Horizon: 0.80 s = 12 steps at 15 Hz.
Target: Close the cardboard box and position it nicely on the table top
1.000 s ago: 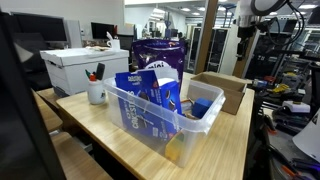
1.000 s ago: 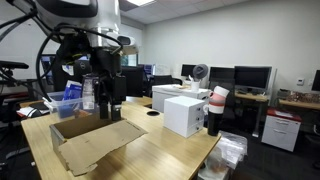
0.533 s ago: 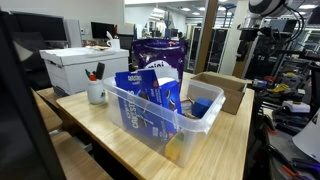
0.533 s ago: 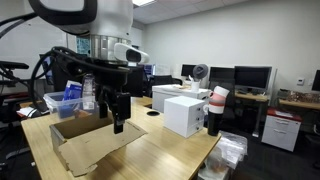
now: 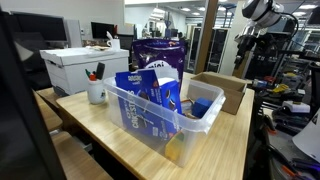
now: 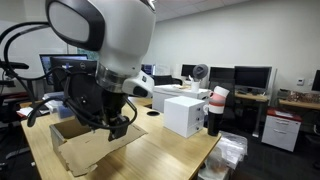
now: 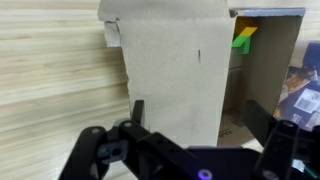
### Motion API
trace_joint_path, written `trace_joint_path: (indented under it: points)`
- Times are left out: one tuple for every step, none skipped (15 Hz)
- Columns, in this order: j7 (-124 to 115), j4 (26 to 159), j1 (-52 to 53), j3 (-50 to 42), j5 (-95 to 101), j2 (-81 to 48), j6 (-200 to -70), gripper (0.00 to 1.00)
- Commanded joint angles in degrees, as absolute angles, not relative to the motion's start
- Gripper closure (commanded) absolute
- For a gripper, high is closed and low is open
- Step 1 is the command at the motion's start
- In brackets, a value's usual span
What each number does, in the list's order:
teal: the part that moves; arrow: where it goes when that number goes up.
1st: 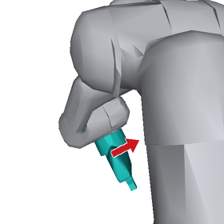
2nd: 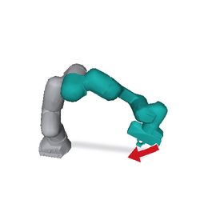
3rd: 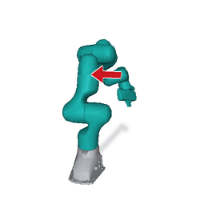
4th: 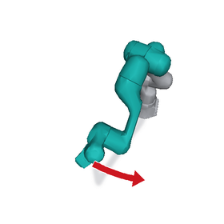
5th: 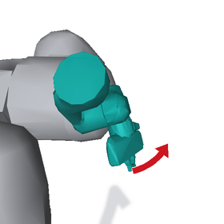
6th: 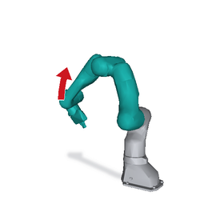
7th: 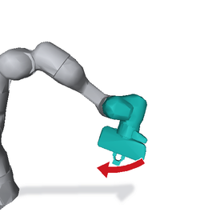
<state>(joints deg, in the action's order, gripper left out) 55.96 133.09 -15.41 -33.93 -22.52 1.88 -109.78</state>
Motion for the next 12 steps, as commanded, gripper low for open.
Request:
trace_joint_path:
  points:
    - [58.9,128.5,-19.5,-32.1,-25.9,-4.6,-104.7,0.0]
    - [55.7,128.7,-19.9,-31.2,-24.2,-4.5,-106.8,0.0]
    - [57.8,130.8,-20.4,-30.7,-23.9,-1.8,-107.0,0.0]
    - [57.5,130.2,-21.0,-30.3,-23.9,-2.8,-107.0,0.0]
    - [57.3,129.7,-21.4,-30.0,-23.8,-3.5,-107.1,0.0]
    - [57.2,129.4,-21.6,-29.7,-23.8,-4.0,-107.1,0.0]
    - [57.0,129.2,-21.7,-29.5,-23.8,-4.3,-107.1,0.0]
    - [58.0,128.7,-21.9,-29.5,-23.9,-4.6,-105.6,0.0]
    - [58.2,127.7,-22.6,-29.3,-25.2,-5.5,-103.9,0.0]
    - [59.6,125.9,-23.9,-29.0,-26.4,-7.2,-101.3,0.0]
    - [60.0,124.8,-24.8,-28.8,-26.9,-8.3,-99.4,0.0]
    - [61.0,122.4,-26.2,-28.8,-28.4,-10.3,-95.6,0.0]
